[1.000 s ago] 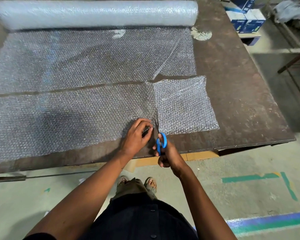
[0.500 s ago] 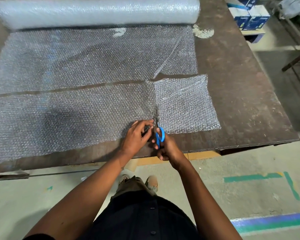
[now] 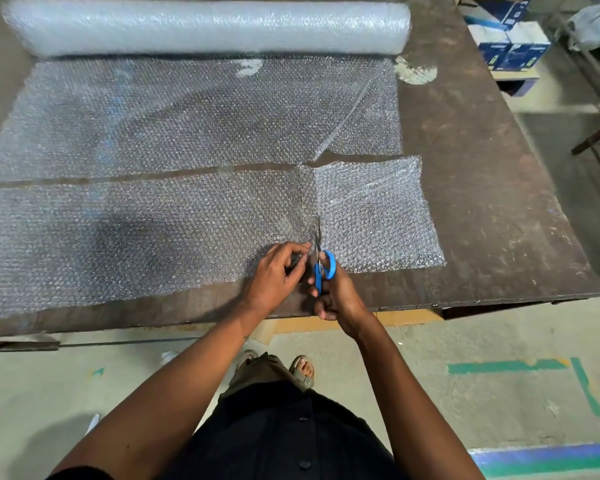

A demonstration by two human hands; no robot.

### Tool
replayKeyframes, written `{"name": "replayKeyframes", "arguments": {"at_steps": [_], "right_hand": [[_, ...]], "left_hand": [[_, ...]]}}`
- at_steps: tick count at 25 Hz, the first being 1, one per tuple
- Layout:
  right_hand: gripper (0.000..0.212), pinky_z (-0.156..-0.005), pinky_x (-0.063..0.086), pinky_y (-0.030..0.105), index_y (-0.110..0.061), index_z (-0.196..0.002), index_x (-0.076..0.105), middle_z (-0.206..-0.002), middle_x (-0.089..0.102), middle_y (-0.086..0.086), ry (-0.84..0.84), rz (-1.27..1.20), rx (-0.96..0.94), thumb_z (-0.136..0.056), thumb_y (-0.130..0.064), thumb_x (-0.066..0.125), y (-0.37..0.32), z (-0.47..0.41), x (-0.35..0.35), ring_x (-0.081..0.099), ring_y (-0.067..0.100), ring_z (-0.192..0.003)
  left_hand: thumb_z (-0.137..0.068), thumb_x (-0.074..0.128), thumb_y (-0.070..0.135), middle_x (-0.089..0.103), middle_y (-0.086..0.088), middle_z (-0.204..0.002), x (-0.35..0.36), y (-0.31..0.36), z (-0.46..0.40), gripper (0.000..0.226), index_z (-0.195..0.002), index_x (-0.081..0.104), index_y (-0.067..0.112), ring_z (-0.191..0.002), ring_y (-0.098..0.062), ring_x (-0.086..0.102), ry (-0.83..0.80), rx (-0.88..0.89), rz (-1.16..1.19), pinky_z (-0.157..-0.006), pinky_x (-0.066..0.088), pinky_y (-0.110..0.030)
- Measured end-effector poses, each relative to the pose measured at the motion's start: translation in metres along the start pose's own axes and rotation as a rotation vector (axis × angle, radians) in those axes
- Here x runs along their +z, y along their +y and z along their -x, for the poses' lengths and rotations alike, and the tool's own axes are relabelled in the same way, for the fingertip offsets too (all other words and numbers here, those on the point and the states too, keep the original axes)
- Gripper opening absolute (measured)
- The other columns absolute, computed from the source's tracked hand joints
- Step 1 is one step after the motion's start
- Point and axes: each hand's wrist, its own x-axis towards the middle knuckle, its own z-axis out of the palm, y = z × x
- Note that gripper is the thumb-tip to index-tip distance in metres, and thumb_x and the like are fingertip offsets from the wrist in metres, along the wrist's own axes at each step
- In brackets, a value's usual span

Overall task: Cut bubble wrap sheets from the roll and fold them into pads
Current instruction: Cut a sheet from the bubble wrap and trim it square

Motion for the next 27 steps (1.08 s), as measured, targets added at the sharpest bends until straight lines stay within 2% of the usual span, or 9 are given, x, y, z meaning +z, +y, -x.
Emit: {"name": "replayKeyframes", "arguments": {"at_steps": [3,7,11,14,16,19,21,24,27], "right_hand": [[0.063,-0.038,0.018,0.019,-0.011,-0.097,0.056,-0.065,0.054,0.000,-0.005,-0.001,-0.006,-0.105,-0.069,0.034,-0.007,-0.002,0.002,0.048,0.017,-0.036],[0.058,-0.041,0.019,0.018,-0.011,-0.097,0.058,-0.065,0.052,-0.001,0.023,-0.012,-0.035,-0.105,-0.067,0.043,-0.009,-0.008,0.004,0.041,0.015,-0.039],[0.048,-0.040,0.018,0.019,-0.009,-0.100,0.061,-0.067,0.050,0.001,0.013,-0.051,-0.119,-0.107,-0.056,0.052,-0.006,-0.012,0.001,0.037,0.013,-0.040],[0.044,-0.039,0.019,0.018,-0.007,-0.102,0.060,-0.068,0.049,0.001,-0.009,-0.059,-0.147,-0.108,-0.050,0.054,-0.003,-0.014,-0.001,0.037,0.014,-0.041],[0.045,-0.039,0.021,0.019,-0.008,-0.100,0.060,-0.068,0.049,0.001,-0.014,-0.045,-0.156,-0.107,-0.052,0.056,-0.002,-0.015,-0.002,0.037,0.015,-0.043],[0.045,-0.039,0.021,0.020,-0.008,-0.098,0.060,-0.068,0.048,0.001,-0.012,-0.025,-0.164,-0.106,-0.053,0.058,-0.002,-0.016,-0.005,0.038,0.016,-0.043],[0.046,-0.038,0.022,0.020,-0.009,-0.095,0.061,-0.068,0.049,0.002,-0.007,-0.016,-0.153,-0.105,-0.054,0.058,-0.003,-0.016,-0.005,0.040,0.016,-0.042],[0.054,-0.041,0.023,0.020,-0.012,-0.090,0.063,-0.067,0.053,0.003,0.034,0.001,-0.071,-0.104,-0.063,0.053,-0.008,-0.015,-0.001,0.045,0.018,-0.042],[0.059,-0.041,0.019,0.020,-0.014,-0.090,0.060,-0.066,0.052,0.000,0.021,-0.049,-0.007,-0.103,-0.069,0.044,-0.014,-0.016,0.002,0.040,0.015,-0.041]], "left_hand": [[-0.102,0.065,0.027,0.070,0.004,-0.114,0.002,-0.003,0.001,0.020,-0.122,0.064,0.024,-0.079,-0.007,0.061,0.001,-0.060,0.019,-0.070,0.057,-0.029],[-0.101,0.067,0.024,0.066,0.006,-0.105,0.000,0.001,0.001,0.017,-0.118,0.065,0.021,-0.074,-0.004,0.056,0.016,-0.076,0.044,-0.067,0.047,-0.022],[-0.102,0.066,0.022,0.072,0.005,-0.118,-0.002,0.003,0.000,0.016,-0.117,0.065,0.018,-0.080,-0.006,0.063,0.012,-0.064,0.092,-0.072,0.054,-0.022],[-0.103,0.066,0.020,0.073,0.003,-0.124,-0.003,0.006,0.000,0.016,-0.118,0.066,0.014,-0.081,0.001,0.060,0.023,-0.060,0.098,-0.076,0.045,-0.005],[-0.104,0.065,0.020,0.073,0.003,-0.127,-0.003,0.006,0.000,0.016,-0.119,0.064,0.014,-0.087,-0.005,0.066,0.023,-0.072,0.111,-0.077,0.043,-0.002],[-0.107,0.059,0.028,0.071,0.005,-0.130,-0.004,0.006,0.000,0.015,-0.119,0.058,0.020,-0.093,-0.013,0.072,0.023,-0.098,0.148,-0.076,0.058,-0.022],[-0.107,0.057,0.030,0.072,0.004,-0.126,-0.005,0.006,0.001,0.016,-0.120,0.056,0.021,-0.098,-0.016,0.073,0.024,-0.128,0.152,-0.077,0.062,-0.035],[-0.108,0.057,0.025,0.074,0.001,-0.117,-0.006,0.010,0.002,0.014,-0.119,0.055,0.016,-0.099,-0.018,0.074,0.052,-0.137,0.156,-0.075,0.057,-0.030],[-0.108,0.057,0.022,0.073,-0.001,-0.118,-0.007,0.012,0.001,0.014,-0.118,0.055,0.013,-0.100,-0.017,0.071,0.080,-0.161,0.169,-0.075,0.046,-0.019]]}}
